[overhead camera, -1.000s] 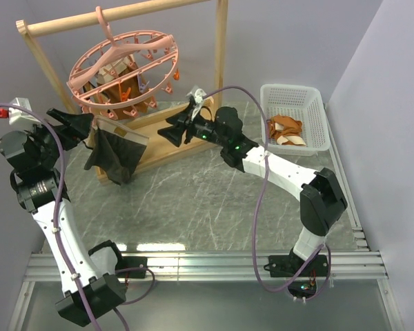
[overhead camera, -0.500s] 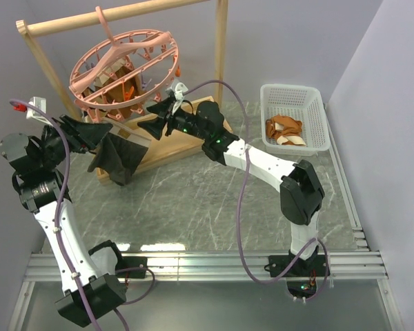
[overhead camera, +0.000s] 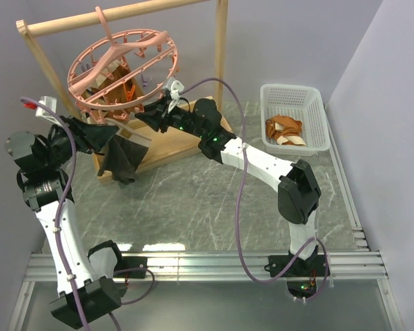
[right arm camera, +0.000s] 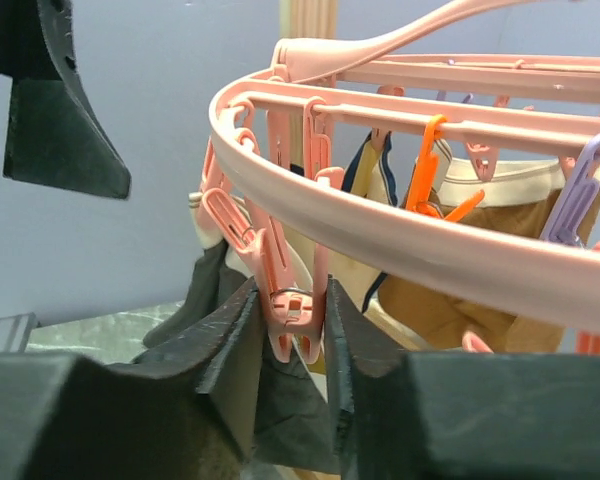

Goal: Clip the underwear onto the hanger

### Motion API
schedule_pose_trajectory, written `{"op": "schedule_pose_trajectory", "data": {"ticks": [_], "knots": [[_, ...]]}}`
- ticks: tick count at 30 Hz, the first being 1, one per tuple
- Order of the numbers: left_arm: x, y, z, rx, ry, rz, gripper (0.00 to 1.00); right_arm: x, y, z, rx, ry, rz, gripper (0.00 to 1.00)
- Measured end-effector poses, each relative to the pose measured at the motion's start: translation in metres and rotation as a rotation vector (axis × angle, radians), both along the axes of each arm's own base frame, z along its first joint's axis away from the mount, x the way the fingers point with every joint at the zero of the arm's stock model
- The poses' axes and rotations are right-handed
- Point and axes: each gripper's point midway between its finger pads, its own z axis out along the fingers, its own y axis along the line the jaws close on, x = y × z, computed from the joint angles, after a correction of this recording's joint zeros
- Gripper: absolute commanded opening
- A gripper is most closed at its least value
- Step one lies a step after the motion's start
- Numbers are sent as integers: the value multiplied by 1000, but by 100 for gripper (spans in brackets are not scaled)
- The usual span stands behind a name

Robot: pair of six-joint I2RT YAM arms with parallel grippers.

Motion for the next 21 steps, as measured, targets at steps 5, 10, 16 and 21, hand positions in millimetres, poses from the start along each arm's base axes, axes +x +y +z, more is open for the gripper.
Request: {"op": "schedule_pose_trajectory", "data": {"ticks": [5,10,16,21], "knots": [[8,-16,1,32,-32,-2,54,-10,9,0,-10,-37,-2,18],[20,-20,3,39,-50,66,54,-18,19,0,-23,-73,-43,17],[31,-19,4,29,-51,144,53,-19,24,6,-45,-94,-112,19],[39,-20,3,24,-46,194,52,-20,27,11,-62,-104,-154,20]]}}
